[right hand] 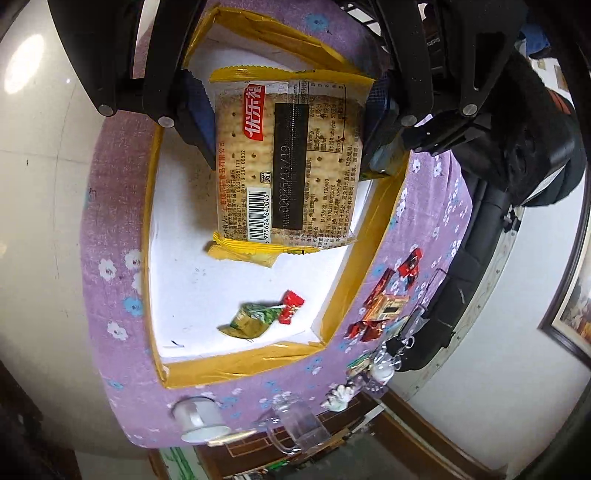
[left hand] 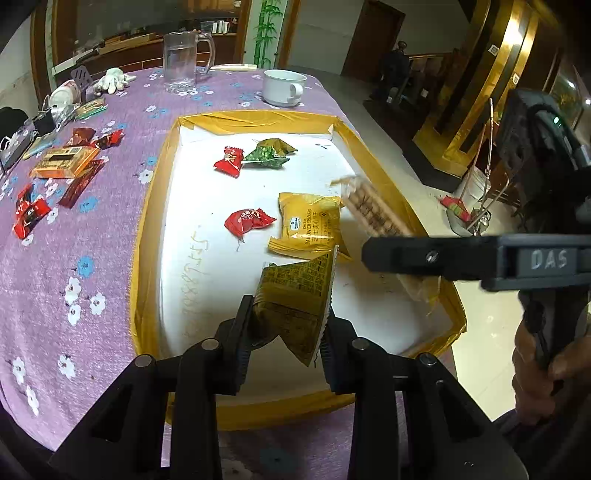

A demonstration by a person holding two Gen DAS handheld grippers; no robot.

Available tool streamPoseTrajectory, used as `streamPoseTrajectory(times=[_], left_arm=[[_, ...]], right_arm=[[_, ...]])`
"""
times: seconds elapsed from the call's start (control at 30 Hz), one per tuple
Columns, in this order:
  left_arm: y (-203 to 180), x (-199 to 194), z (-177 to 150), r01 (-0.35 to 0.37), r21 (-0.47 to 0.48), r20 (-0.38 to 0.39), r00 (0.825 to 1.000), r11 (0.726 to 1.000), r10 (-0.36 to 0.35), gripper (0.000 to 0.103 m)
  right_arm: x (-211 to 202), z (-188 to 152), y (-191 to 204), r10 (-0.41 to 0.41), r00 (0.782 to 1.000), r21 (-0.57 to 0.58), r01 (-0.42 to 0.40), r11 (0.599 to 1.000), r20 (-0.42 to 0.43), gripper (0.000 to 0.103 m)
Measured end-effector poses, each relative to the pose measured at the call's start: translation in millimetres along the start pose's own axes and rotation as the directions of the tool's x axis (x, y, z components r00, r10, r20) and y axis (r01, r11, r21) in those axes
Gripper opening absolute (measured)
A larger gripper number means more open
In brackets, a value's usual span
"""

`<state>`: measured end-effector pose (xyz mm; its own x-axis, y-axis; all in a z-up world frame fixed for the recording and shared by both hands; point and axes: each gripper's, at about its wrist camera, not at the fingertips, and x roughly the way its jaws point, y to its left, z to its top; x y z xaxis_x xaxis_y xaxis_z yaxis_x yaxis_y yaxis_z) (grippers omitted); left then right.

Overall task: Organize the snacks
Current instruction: 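Carry the gold-green pouch and cracker pack with both grippers over the white tray, then lower both grippers and open them to drop pouch and cracker pack into the tray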

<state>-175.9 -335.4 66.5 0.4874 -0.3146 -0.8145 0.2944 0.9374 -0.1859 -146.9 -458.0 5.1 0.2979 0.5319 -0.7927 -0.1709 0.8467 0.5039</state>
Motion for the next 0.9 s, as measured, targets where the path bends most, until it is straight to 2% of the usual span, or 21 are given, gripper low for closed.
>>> streamPoseTrajectory(times=[0.43,0.53,0.9], left_arm=[[7.7,11.3,13.6,0.003,0.077,-0.07,0.998,0.997,0.002,0.029],[6.4,15.0,15.4,0.005,0.102,-0.081,0.997,0.995,0.003,0.029],[7.6,25.5,17.3,0.04,0.116,-0.111,0.993,0.992,-0.027,0.029]], right_arm=[[12.1,3.2,4.4,-0.04,0.999,0.054,0.04,0.998,0.0,0.071],[12.2,4.1,4.9,-0.026,1.0,0.05,0.026,0.998,0.009,0.071],[22.1,9.5,14.9,-0.087,0.996,-0.003,0.087,0.996,-0.036,0.071]])
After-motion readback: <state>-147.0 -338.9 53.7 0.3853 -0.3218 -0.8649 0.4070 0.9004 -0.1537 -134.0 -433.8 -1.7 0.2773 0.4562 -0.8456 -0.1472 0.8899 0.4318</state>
